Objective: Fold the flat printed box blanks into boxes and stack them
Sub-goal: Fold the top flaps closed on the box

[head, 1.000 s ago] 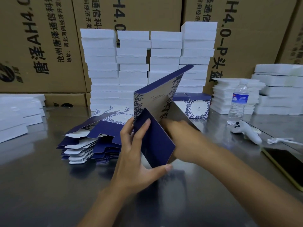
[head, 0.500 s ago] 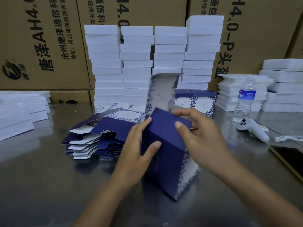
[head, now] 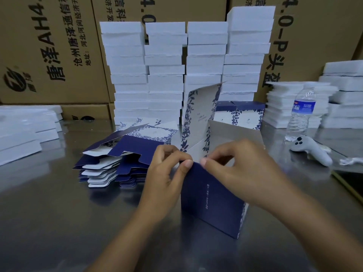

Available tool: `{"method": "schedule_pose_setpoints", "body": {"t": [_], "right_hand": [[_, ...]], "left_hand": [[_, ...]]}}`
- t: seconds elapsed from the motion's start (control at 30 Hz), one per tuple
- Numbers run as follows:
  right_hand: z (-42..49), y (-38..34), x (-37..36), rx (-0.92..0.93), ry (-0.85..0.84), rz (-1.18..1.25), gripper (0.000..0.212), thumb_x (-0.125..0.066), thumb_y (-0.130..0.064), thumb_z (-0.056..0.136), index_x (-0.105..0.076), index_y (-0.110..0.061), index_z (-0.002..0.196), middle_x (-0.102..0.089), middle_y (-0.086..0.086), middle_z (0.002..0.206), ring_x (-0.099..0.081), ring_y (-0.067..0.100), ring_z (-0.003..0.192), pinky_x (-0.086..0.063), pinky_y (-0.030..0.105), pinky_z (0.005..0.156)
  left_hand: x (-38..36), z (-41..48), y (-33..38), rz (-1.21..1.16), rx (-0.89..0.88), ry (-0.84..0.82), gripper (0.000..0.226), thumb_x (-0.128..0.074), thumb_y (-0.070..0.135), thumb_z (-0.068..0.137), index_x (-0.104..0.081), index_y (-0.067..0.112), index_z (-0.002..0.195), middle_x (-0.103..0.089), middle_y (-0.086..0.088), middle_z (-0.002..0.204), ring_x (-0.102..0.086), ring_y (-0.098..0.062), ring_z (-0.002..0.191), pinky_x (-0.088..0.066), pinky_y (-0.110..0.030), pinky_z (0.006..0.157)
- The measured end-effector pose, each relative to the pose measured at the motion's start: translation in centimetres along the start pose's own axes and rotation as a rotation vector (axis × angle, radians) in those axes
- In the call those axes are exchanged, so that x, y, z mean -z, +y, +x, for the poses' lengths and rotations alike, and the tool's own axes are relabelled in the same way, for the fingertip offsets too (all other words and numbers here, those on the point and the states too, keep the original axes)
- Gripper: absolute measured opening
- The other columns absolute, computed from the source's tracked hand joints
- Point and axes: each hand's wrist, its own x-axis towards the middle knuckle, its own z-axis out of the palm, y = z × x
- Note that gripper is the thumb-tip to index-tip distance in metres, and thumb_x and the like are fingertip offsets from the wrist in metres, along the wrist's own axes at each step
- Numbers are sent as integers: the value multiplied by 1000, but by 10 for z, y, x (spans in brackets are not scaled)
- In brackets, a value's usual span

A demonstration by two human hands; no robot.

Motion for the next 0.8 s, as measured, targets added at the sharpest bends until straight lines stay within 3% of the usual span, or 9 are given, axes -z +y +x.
{"method": "schedule_pose_setpoints", "body": {"t": [0.27,0.37,0.63,0.8], "right_hand": [[3,12,-24,290,183,-85,15,-61,-33,87,-69,-25,77,-64,-9,69,-57,16,64,-47,36,63],[3,18,-32,350,272,-75,16,-61,-28,84,-68,-19,73,-62,-8,64,-53,18,55,-47,37,60],[2,36,-40,427,498,-75,19,-63,-28,86,-70,-18,71,-65,-9,66,-56,11,61,-42,31,69],[-3,37,-40,349,491,19,26,-55,-30,86,-63,-15,68,-60,-10,64,-47,10,64,-32,21,72]], "left_hand": [[-8,-1,5,-114,84,28,16,-50,45,88,-61,38,80,-50,-1,99,-44,6,99,-32,-4,81],[-13,1,6,-118,88,11,18,-51,34,90,-57,40,75,-47,1,94,-42,3,99,-31,-5,79],[-18,2,1,-101,95,59,20,-49,34,90,-54,37,71,-41,6,92,-43,8,89,-32,-4,77],[-14,2,1,-28,35,59,17,-46,47,88,-51,40,73,-44,4,95,-43,9,93,-31,-2,79]]}}
